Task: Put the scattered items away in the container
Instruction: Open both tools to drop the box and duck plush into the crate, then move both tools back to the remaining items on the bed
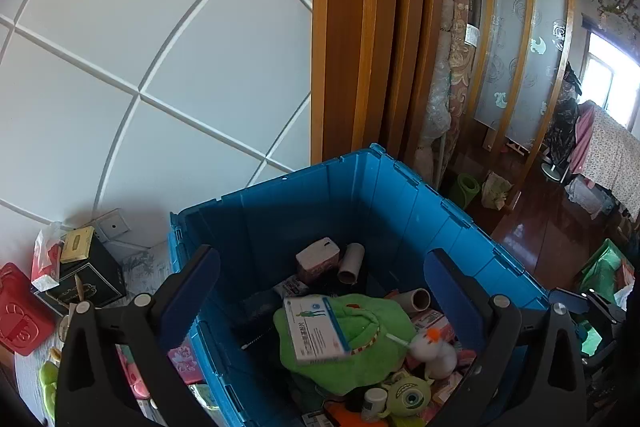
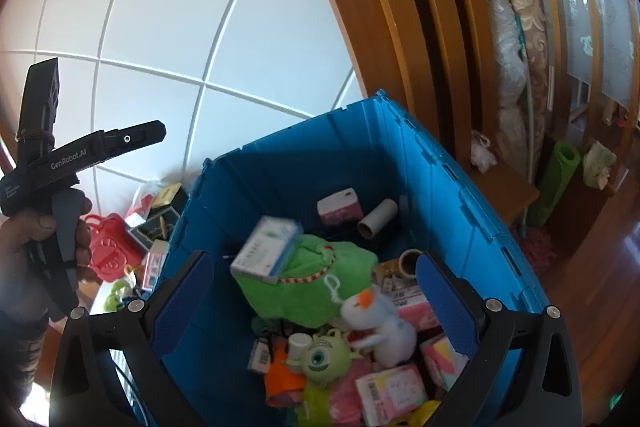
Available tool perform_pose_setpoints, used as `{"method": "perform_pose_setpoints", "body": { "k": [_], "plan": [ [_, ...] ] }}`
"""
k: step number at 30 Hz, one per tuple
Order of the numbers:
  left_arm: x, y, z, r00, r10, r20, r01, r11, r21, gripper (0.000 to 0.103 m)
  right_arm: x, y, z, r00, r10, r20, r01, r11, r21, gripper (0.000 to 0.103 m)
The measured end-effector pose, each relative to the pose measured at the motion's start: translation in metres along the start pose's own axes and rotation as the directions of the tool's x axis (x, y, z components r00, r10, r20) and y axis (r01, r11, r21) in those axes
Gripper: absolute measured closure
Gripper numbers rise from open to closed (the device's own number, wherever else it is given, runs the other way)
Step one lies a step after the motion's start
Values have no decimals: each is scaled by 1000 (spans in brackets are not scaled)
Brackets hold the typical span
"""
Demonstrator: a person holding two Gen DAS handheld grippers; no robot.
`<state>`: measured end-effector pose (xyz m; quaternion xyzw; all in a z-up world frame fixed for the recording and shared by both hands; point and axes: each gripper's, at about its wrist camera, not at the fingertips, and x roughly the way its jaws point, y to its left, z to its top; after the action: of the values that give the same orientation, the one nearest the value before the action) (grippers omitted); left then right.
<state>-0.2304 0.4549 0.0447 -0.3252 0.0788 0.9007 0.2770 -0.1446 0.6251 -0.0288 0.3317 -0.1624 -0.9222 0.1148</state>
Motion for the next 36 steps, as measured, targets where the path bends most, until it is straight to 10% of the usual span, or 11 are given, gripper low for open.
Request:
{"method": "perform_pose_setpoints", "body": {
  "k": [36],
  "plan": [
    [-128,161,-134,996,89,-7,-88,971,-222,0,15,181,-26,987,146,-66,-157,963,-217,0]
  ]
}}
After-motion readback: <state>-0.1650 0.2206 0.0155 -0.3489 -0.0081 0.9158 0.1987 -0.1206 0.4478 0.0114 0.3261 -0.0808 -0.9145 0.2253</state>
